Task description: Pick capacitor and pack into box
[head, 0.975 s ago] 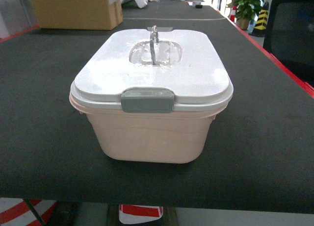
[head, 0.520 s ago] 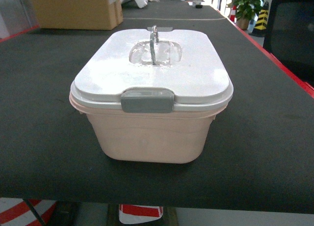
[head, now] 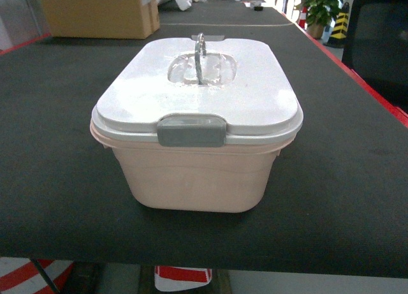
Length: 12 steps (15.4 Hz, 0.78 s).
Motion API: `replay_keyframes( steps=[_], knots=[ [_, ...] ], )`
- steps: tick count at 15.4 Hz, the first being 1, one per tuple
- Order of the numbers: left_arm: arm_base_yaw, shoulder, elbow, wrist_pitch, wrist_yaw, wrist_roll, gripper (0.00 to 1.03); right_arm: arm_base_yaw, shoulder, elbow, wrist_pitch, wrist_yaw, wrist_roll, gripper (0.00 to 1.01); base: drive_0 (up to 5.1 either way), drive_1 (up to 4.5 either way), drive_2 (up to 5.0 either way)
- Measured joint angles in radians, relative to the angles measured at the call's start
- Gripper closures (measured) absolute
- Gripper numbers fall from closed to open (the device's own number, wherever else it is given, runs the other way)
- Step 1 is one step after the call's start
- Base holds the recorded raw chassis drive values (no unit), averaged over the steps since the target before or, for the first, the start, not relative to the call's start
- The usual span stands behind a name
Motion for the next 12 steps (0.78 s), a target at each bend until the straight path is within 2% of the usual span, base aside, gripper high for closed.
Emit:
replay_keyframes(
  steps=[12],
  knots=[
    [0.0,0.0,0.0,0.0,0.0,0.0,0.05,0.0,0.0,0.0,0.0,0.0,0.0,0.03,0.0,0.0,0.0]
  ],
)
